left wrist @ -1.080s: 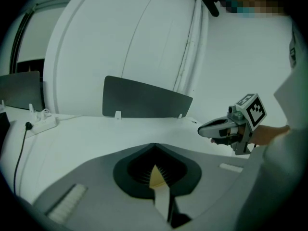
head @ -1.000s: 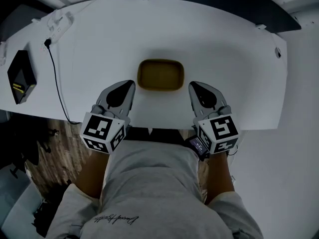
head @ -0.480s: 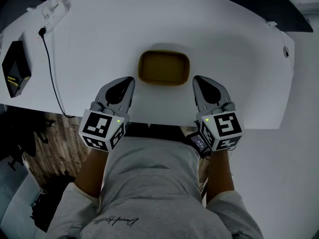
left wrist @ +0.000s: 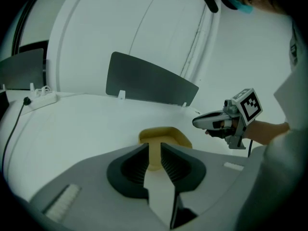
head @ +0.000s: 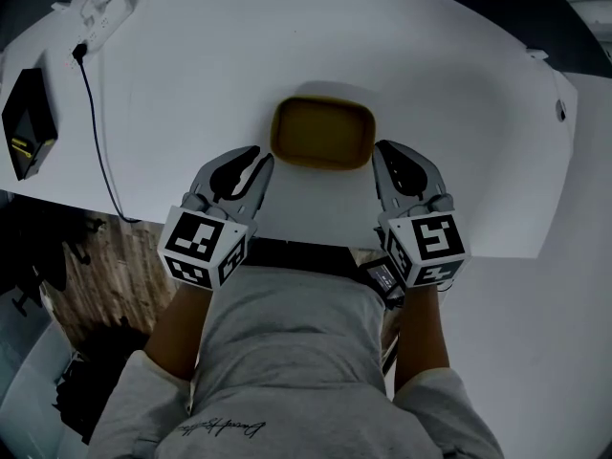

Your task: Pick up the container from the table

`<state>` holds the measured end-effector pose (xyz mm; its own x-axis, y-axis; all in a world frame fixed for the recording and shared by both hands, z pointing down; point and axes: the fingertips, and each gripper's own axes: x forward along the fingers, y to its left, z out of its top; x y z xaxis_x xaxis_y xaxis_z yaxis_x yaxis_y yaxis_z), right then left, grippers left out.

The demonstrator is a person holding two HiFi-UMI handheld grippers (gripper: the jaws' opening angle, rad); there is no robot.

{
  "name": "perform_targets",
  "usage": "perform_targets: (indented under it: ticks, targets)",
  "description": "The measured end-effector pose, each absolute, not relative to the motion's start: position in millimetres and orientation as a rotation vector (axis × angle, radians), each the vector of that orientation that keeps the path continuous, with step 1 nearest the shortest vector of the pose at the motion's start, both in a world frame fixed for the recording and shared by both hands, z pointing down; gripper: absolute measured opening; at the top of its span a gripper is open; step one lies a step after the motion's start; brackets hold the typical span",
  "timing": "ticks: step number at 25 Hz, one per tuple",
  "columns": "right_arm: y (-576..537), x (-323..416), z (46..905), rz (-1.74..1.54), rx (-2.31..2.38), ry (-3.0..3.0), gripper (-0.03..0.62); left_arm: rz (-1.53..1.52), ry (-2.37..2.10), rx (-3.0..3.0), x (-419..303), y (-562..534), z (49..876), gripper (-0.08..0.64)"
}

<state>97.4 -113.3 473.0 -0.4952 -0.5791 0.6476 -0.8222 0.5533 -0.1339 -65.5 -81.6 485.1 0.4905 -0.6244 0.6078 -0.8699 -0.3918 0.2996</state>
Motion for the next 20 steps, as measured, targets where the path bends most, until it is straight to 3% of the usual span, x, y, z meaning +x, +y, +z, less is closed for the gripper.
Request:
perform_targets:
  ticks: [20]
  targets:
    - [-145.3,97.4,516.7,0.606,1.07,-2.191,0.135,0.494,-1.119,1.9,-59.3,-89.0,537.6,0.149]
